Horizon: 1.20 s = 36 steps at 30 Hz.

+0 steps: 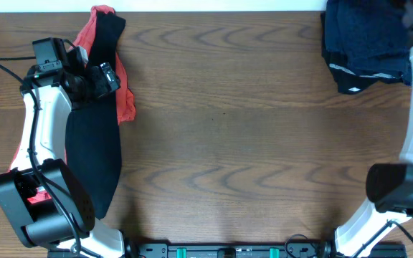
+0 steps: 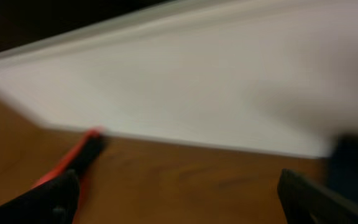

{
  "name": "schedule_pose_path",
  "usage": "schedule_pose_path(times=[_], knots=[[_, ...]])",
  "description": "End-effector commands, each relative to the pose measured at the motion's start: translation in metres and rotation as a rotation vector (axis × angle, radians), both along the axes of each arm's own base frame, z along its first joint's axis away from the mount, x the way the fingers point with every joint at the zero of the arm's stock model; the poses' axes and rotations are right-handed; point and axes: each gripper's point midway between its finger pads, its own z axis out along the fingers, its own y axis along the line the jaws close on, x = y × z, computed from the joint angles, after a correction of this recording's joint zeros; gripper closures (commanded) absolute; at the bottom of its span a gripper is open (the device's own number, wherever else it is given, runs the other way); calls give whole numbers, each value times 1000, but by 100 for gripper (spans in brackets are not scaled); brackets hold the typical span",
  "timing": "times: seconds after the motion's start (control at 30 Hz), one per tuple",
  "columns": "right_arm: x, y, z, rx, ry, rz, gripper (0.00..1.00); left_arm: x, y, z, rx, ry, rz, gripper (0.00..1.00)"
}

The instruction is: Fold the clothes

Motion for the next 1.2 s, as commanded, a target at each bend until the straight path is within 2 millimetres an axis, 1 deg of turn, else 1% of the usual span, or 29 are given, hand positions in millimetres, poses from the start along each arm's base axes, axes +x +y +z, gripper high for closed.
schedule_pose_path(times=[0.0,0.1,0.13,0.2,0.33,0.43,0.53,0.57,0.63,0.7,0.8,0.93,1.03,1.07,1.17], knots=[[-32,68,2,126,88,219,1,-2,0,-7,7,18,-5,2],[-66,124,4,269,236,378,1,-2,0,-7,7,18,-6,2],[-74,139,3,283,266,411,1,-2,0,-7,7,18,-5,2],[-85,163,-1,276,290,457,1,-2,0,-7,7,18,-6,2],[-103,197,-1,261,297,539,1,-2,0,-7,7,18,-5,2],[-115,210,-6,231,303,583,1,-2,0,-7,7,18,-5,2],[-122,214,-12,234,349,586,1,-2,0,-7,7,18,-5,2],[-120,213,-13,215,331,582,1,-2,0,-7,7,18,-5,2],[-113,208,-19,122,246,579,1,-2,0,-7,7,18,-5,2],[-111,204,-32,-3,191,579,1,-2,0,-7,7,18,-5,2],[-103,184,-65,-172,266,429,1,-2,0,-7,7,18,-5,2],[-90,153,-95,-382,321,219,1,-2,0,-7,7,18,-5,2],[-87,135,-100,-514,300,120,1,-2,0,-7,7,18,-6,2],[-88,133,-100,-547,285,111,1,-2,0,-7,7,18,-5,2],[-89,133,-94,-591,185,139,1,-2,0,-7,7,18,-5,2]])
